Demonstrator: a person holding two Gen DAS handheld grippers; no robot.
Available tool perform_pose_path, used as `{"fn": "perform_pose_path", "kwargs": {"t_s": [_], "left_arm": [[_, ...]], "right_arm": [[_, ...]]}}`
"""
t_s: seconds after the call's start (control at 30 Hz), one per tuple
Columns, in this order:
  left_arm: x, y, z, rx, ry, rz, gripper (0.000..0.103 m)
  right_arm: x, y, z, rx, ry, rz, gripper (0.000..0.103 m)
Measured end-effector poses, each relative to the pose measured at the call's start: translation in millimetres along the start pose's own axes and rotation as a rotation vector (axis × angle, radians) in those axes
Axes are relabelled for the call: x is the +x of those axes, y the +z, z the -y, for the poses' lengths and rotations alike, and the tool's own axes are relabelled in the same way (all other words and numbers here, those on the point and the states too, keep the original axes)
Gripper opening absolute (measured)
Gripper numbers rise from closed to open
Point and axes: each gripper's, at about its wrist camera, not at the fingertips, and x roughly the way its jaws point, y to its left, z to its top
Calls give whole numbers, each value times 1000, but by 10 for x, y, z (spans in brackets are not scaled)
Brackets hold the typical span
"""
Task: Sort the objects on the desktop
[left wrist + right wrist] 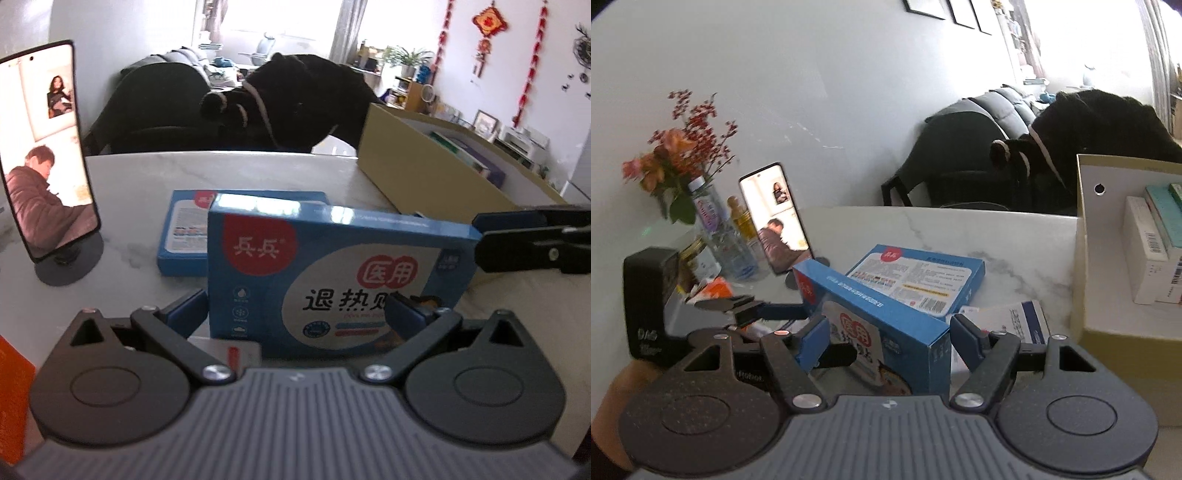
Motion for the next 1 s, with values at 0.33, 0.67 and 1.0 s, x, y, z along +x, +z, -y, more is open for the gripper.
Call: {"fn": "perform_pose_path", "kwargs": {"t_s": [0.33, 0.67, 1.0], "left_arm": [[-57, -37, 165, 9, 0, 26, 103], [-27, -105, 267, 29, 31, 24, 103], [-345, -207, 186, -136, 68, 134, 103]], "right_arm": [[125, 261, -45, -248, -7, -180, 70], [370, 532, -107, -415, 3, -381, 50], [536, 649, -360, -572, 98, -517, 49]]}}
